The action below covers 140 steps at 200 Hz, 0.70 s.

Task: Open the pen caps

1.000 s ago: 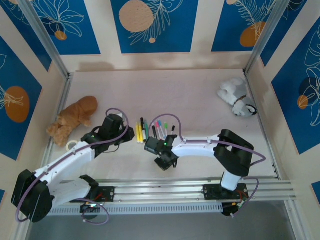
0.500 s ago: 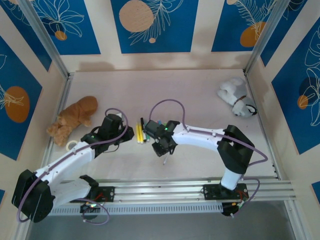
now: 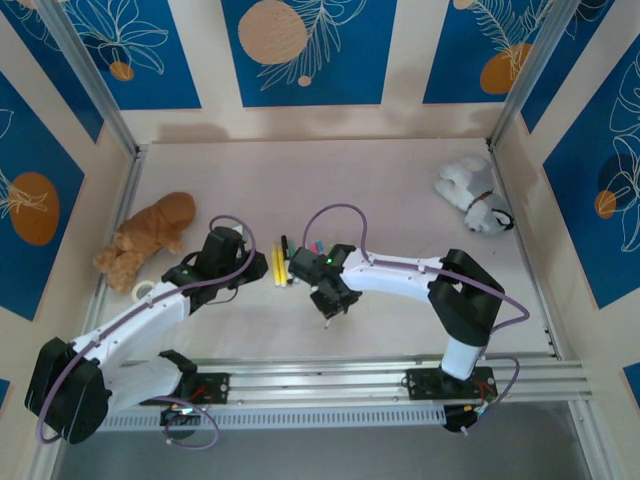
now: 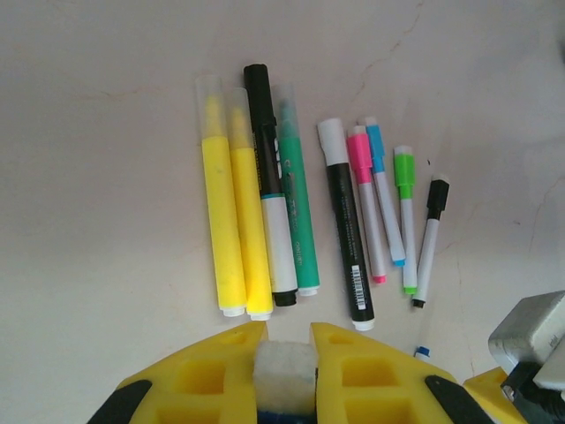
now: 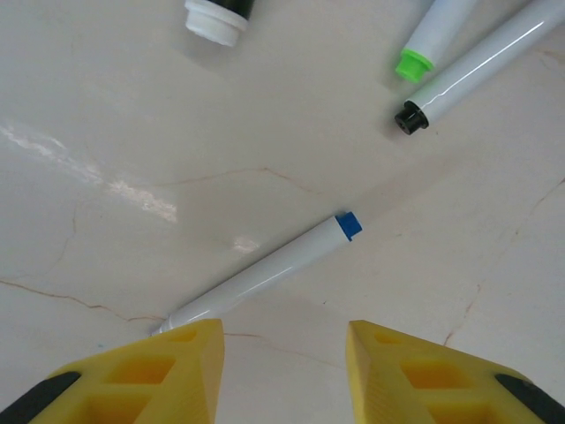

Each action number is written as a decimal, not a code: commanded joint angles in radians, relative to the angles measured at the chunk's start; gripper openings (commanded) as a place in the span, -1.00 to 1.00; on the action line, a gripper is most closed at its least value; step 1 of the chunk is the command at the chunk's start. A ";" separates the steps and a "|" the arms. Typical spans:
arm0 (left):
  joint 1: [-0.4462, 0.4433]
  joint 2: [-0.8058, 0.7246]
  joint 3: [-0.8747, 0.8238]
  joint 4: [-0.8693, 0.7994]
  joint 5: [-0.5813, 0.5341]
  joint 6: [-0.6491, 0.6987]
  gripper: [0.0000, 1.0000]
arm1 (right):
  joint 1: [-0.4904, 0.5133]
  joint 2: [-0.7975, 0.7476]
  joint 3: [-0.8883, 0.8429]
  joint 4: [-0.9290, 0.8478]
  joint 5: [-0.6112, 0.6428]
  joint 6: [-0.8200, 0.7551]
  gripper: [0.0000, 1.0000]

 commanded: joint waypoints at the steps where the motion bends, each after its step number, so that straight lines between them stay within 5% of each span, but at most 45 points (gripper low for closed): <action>1: 0.015 -0.003 -0.025 0.033 0.023 0.016 -1.00 | -0.028 0.039 0.041 -0.063 -0.059 0.083 -0.19; 140: 0.110 0.075 -0.070 0.186 0.174 0.039 -1.00 | -0.060 0.133 0.084 -0.111 -0.212 0.409 -0.22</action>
